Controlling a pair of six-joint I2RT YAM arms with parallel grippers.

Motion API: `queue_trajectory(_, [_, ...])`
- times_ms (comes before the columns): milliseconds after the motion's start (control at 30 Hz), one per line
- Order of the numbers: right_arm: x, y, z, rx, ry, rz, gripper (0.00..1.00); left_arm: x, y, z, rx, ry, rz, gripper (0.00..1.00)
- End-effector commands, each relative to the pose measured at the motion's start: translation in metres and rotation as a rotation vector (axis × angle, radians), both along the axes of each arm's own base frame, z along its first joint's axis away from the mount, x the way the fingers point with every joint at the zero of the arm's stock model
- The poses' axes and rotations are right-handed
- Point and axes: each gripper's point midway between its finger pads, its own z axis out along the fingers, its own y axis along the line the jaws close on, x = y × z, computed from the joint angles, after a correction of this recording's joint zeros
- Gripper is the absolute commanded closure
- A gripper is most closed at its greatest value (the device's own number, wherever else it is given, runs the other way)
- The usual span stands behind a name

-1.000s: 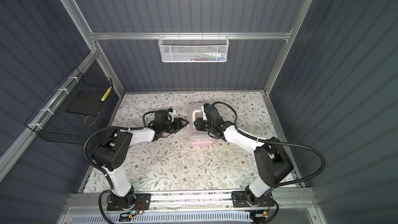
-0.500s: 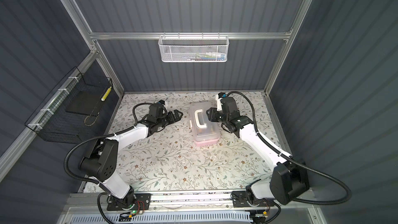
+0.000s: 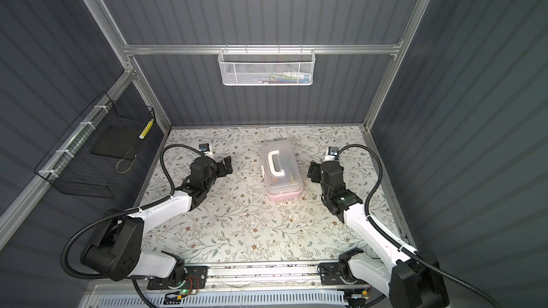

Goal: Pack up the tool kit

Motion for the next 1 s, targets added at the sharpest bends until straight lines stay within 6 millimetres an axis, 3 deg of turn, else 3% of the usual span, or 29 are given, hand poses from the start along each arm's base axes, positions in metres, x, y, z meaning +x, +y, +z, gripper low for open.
queue_trajectory(0, [0.009,-0.001,0.034,-0.016,-0.134,-0.014,0.12,-0.002,0.026,0.018,0.124,-0.111,0.087,0.00])
queue_trajectory(300, [0.027,0.020,-0.005,-0.057,-0.033,0.068,0.05,-0.022,0.096,0.000,0.415,-0.110,0.357,0.00])
queue_trajectory(433, [0.027,0.018,-0.003,-0.075,-0.042,0.066,0.03,-0.025,0.128,-0.027,0.442,-0.037,0.419,0.00])
queue_trajectory(500, [0.026,0.016,-0.005,-0.096,-0.042,0.065,0.02,-0.028,0.148,-0.048,0.376,-0.004,0.445,0.00])
queue_trajectory(567, [0.025,0.012,-0.009,-0.117,-0.033,0.056,0.01,-0.027,0.157,-0.063,0.304,0.007,0.440,0.00])
queue_trajectory(667, [0.024,0.006,-0.023,-0.141,-0.003,0.046,0.01,-0.024,0.149,-0.059,0.284,-0.034,0.379,0.00])
queue_trajectory(767, [0.025,-0.021,-0.034,-0.165,0.033,-0.076,0.01,-0.023,0.156,-0.075,0.266,-0.044,0.406,0.00])
queue_trajectory(800, [0.026,-0.033,-0.033,-0.154,0.043,-0.122,0.01,-0.021,0.156,-0.070,0.270,-0.088,0.401,0.00])
queue_trajectory(933, [0.029,-0.078,-0.019,-0.214,-0.031,-0.281,0.01,-0.021,0.143,-0.088,0.252,-0.068,0.305,0.00])
queue_trajectory(967, [0.031,-0.089,-0.017,-0.221,-0.051,-0.311,0.01,-0.015,0.144,-0.083,0.274,-0.111,0.308,0.00])
